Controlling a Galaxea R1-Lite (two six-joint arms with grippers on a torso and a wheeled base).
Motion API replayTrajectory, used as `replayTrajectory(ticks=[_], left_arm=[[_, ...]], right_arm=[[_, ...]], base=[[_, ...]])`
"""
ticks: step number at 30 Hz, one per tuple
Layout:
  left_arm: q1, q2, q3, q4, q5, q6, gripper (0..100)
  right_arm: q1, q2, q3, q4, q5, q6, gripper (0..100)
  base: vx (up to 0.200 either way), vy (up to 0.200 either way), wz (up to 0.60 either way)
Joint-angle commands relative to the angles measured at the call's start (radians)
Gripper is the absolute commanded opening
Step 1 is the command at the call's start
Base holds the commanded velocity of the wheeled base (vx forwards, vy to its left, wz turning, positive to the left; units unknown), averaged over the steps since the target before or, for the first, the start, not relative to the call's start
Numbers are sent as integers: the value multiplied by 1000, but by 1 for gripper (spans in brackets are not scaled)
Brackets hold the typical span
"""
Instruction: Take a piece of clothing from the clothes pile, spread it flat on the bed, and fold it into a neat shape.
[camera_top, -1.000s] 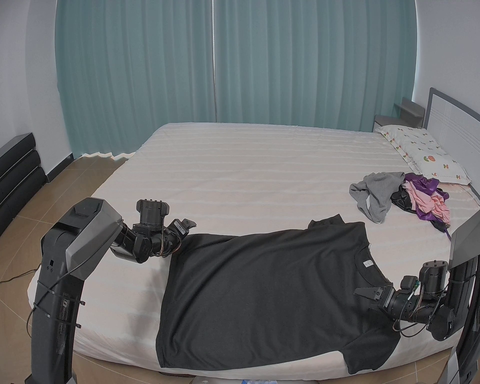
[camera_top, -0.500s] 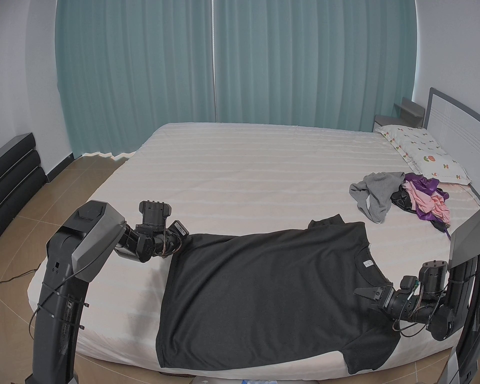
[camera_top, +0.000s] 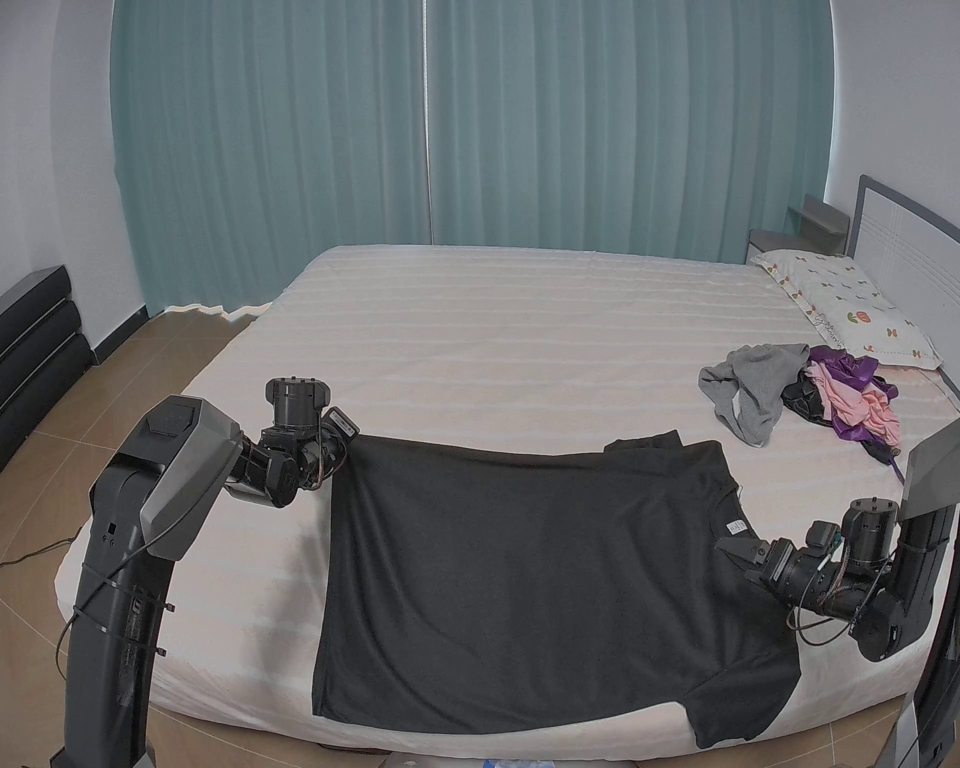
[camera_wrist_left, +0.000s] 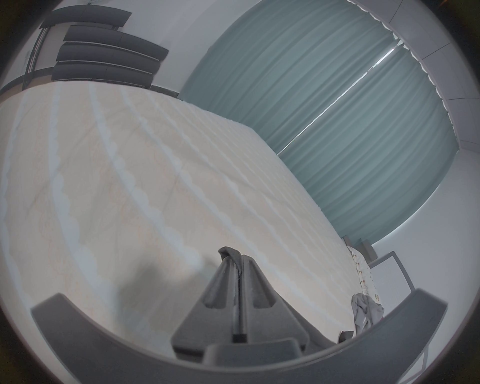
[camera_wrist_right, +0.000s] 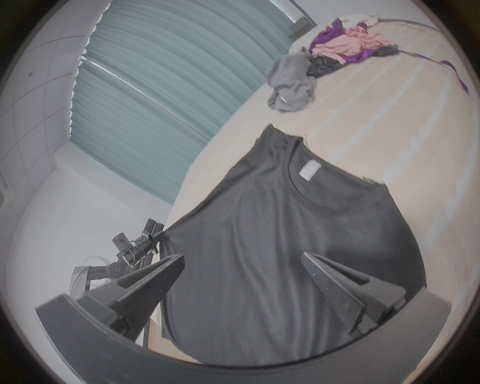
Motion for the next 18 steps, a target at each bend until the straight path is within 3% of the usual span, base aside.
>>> replayTrajectory(ticks=[1, 5, 7, 8, 9, 18], left_arm=[[10, -7, -62, 23, 3, 20, 0], [10, -4, -81, 49, 4, 63, 0], [10, -4, -81, 49, 4, 63, 0], [10, -5, -90, 51, 3, 63, 0], [9, -7, -90, 51, 3, 65, 0], [12, -4, -75, 54, 4, 63, 0]], right_arm=[[2, 13, -144, 58, -7, -3, 100], [-7, 8, -324, 172, -12, -3, 100], [-7, 8, -324, 172, -12, -3, 100], [-13, 11, -474, 313, -20, -3, 100], [-13, 13, -514, 360, -23, -5, 100], [-13, 83, -790, 647, -40, -26, 100]], base=[[0, 0, 0], [0, 0, 0], [0, 0, 0], [0, 0, 0], [0, 0, 0], [0, 0, 0]])
